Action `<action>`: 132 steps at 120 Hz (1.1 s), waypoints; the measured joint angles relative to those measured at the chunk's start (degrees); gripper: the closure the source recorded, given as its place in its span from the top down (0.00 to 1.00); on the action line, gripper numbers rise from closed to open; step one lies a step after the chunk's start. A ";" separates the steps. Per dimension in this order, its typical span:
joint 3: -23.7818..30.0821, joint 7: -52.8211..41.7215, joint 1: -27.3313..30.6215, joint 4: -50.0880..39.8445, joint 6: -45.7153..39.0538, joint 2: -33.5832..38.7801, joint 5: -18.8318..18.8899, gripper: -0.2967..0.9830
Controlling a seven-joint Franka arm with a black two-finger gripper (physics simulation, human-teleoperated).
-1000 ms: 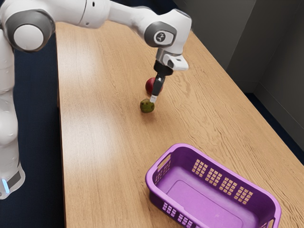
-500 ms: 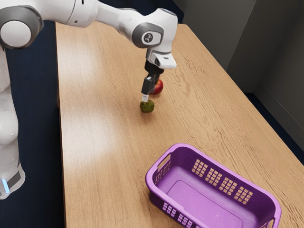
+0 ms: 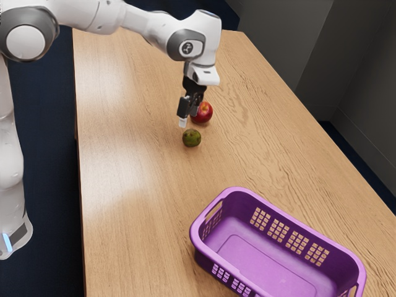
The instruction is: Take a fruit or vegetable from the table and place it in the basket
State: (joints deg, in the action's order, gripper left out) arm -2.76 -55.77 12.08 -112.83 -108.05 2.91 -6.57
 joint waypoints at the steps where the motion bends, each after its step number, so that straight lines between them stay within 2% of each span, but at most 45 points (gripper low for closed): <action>1: 0.02 -0.09 -0.05 -0.09 -0.11 -0.09 -0.02 0.77; 32: -0.13 -2.78 -0.70 -2.15 -2.70 -0.54 -0.28 0.77; 45: -1.97 -3.98 -1.39 -2.60 -3.29 -0.28 -0.29 0.77; 80: -2.59 -6.48 1.68 -2.68 -4.35 -0.88 -0.32 0.77; 132: -2.34 -8.42 -2.84 -1.26 -6.35 -4.52 -1.85 0.77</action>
State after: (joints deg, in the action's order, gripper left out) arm -5.10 -64.19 9.24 -114.09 -114.40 -1.61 -8.41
